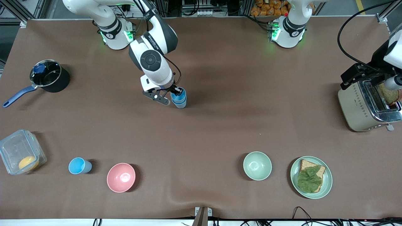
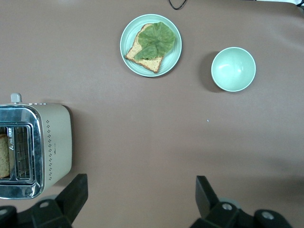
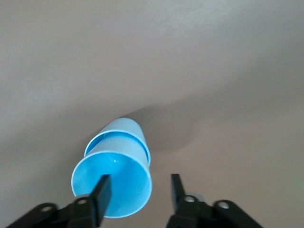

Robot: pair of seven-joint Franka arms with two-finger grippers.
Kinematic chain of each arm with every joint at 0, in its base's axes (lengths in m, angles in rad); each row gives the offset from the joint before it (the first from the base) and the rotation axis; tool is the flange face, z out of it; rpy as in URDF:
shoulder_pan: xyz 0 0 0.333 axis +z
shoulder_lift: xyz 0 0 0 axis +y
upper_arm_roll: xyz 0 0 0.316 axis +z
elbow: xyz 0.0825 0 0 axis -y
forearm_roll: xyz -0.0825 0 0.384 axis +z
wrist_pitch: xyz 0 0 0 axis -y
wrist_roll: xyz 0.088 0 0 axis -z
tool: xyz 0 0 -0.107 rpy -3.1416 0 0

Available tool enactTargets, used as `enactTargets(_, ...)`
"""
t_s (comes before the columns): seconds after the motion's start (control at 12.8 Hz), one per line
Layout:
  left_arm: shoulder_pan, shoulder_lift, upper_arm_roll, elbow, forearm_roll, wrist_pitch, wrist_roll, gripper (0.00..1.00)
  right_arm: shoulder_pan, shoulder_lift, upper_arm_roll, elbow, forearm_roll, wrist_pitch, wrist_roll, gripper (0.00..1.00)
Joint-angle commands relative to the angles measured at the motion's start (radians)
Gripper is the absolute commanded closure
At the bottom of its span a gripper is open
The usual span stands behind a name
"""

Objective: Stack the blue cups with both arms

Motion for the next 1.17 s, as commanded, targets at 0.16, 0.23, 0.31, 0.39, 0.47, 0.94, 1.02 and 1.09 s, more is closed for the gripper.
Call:
enactTargets(0.16, 0.000, 0.019, -0.002, -0.003, -0.021, 0.006, 0.029, 0.00, -0.197, -0.082, -0.001, 0.065, -0.005, -0.251, -0.321, 0.00)
enactTargets(0.23, -0.004, 0.022, -0.002, 0.002, -0.019, 0.015, 0.032, 0.00, -0.255, -0.093, -0.001, 0.079, -0.006, -0.311, -0.431, 0.00)
enactTargets(0.31, -0.004, 0.025, -0.002, 0.002, -0.018, 0.020, 0.032, 0.00, -0.303, -0.102, -0.002, 0.094, -0.021, -0.368, -0.534, 0.00)
enactTargets(0.39, -0.005, 0.028, -0.003, 0.002, -0.018, 0.020, 0.032, 0.00, -0.355, -0.111, -0.001, 0.114, -0.043, -0.417, -0.625, 0.00)
enactTargets(0.47, -0.013, 0.030, -0.003, 0.002, -0.015, 0.020, 0.030, 0.00, -0.392, -0.129, -0.001, 0.122, -0.067, -0.447, -0.712, 0.00)
enactTargets(0.94, -0.021, 0.038, -0.005, -0.005, -0.008, 0.029, 0.029, 0.00, -0.619, -0.209, -0.001, 0.257, -0.078, -0.603, -1.049, 0.00)
enactTargets(1.02, -0.021, 0.038, -0.005, -0.005, -0.008, 0.029, 0.029, 0.00, -0.654, -0.211, -0.001, 0.290, -0.078, -0.625, -1.081, 0.00)
enactTargets(1.09, -0.025, 0.038, -0.005, -0.005, -0.008, 0.028, 0.026, 0.00, -0.699, -0.222, 0.004, 0.330, -0.074, -0.637, -1.119, 0.00)
